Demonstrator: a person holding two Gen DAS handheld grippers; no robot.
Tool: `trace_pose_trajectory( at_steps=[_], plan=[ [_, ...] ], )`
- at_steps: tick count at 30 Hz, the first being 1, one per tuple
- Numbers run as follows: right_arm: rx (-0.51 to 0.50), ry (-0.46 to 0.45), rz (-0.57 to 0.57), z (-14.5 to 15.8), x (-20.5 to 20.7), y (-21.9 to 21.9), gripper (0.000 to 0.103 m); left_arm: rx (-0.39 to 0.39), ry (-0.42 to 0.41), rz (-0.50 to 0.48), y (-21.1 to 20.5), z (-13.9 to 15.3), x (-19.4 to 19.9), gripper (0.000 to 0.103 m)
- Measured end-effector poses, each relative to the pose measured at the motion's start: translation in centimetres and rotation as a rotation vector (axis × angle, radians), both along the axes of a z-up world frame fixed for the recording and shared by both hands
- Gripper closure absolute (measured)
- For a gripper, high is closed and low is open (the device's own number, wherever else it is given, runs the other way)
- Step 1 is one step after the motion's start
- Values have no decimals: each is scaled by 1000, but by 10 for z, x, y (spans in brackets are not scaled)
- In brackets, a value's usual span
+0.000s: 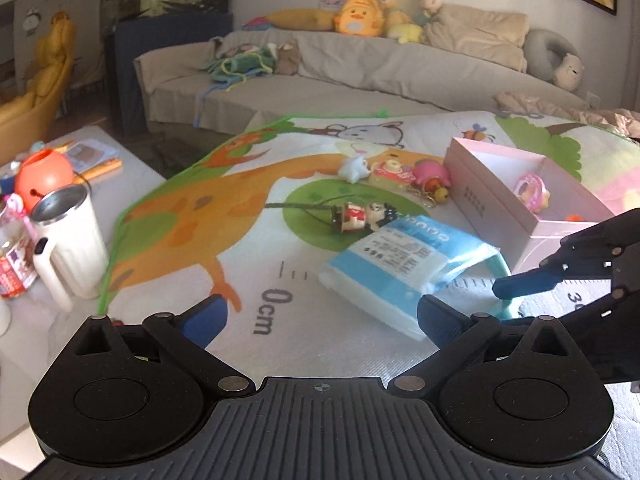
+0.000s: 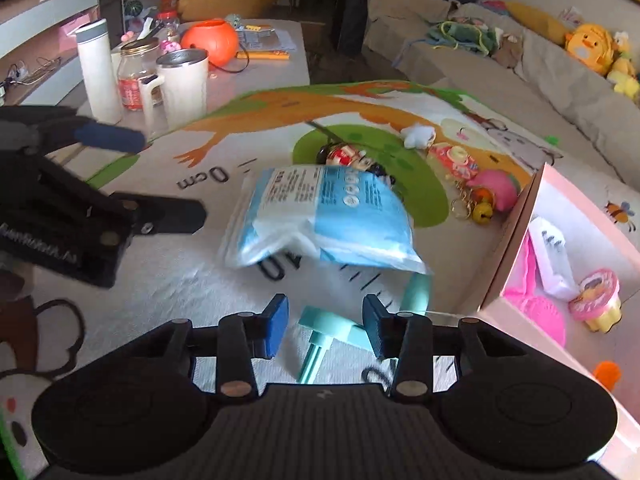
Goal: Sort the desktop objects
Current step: 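Grasp the blue-white wipes pack with the left tool while the right tool grasps the teal toy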
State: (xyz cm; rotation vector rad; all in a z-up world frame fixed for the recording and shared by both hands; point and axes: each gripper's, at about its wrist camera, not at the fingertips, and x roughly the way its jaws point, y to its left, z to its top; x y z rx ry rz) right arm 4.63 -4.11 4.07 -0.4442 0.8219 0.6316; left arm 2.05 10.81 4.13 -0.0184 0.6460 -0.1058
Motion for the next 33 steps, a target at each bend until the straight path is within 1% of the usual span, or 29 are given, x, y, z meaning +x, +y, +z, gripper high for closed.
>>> trace_pose_trajectory(
  at_steps=[3, 6, 7, 9, 12, 13, 14, 15, 16, 17, 19, 20, 22, 23, 24, 25, 26, 27, 28, 29, 30, 31, 32, 33],
  plan=[
    [-21, -19, 11, 7, -24, -16, 62, 73, -35, -94, -20, 0, 8, 0],
    [-31, 36, -14, 10, -36, -37, 62, 176, -47, -144, -42, -4, 30, 0],
    [-34, 51, -27, 10, -40, -45, 62, 196, -44, -158, -47, -6, 38, 0],
    [-51, 38, -52, 9, -49, -59, 62, 223, -16, -211, -57, -12, 55, 0],
    [-19, 33, -104, 15, -56, -80, 61, 255, 34, -270, -70, -24, 69, 0],
    [-3, 32, -120, 17, -58, -87, 58, 249, 61, -283, -73, -27, 69, 0],
    [9, 27, -134, 20, -60, -92, 51, 237, 85, -293, -75, -29, 68, 0],
    [18, 18, -149, 22, -61, -98, 47, 217, 104, -310, -76, -31, 64, 0],
    [26, 8, -164, 24, -61, -102, 38, 197, 118, -331, -78, -31, 58, 0],
    [35, 1, -176, 25, -62, -107, 33, 175, 130, -364, -79, -31, 49, 0],
    [51, 0, -195, 24, -60, -111, 32, 153, 138, -420, -83, -29, 33, 0],
    [62, 10, -209, 22, -55, -110, 32, 158, 134, -410, -85, -27, 28, 0],
    [97, 29, -230, 18, -48, -111, 32, 165, 126, -337, -85, -21, 25, 0],
    [115, 36, -236, 16, -45, -109, 33, 142, 125, -290, -83, -16, 28, 0],
    [136, 50, -240, 13, -41, -106, 34, 112, 131, -249, -81, -12, 32, 0],
    [151, 66, -238, 9, -37, -102, 41, 75, 144, -203, -79, -6, 40, 0],
    [159, 82, -231, 6, -34, -97, 53, 52, 153, -172, -78, -4, 47, 0],
    [160, 96, -223, 2, -32, -92, 60, 43, 160, -140, -79, -2, 54, 0],
    [151, 108, -218, -2, -30, -86, 74, 49, 167, -114, -83, -3, 62, 0],
    [134, 113, -213, -6, -29, -82, 80, 55, 172, -104, -86, -4, 68, 0],
    [118, 89, -210, -8, -32, -78, 82, 59, 178, -98, -90, -6, 74, 0],
    [96, 73, -197, -8, -35, -75, 87, 64, 187, -92, -93, -9, 79, 0],
    [85, 71, -186, -7, -38, -74, 91, 68, 199, -90, -96, -12, 82, 0],
    [82, 77, -179, -6, -41, -75, 91, 73, 209, -89, -99, -15, 85, 0]
  ],
)
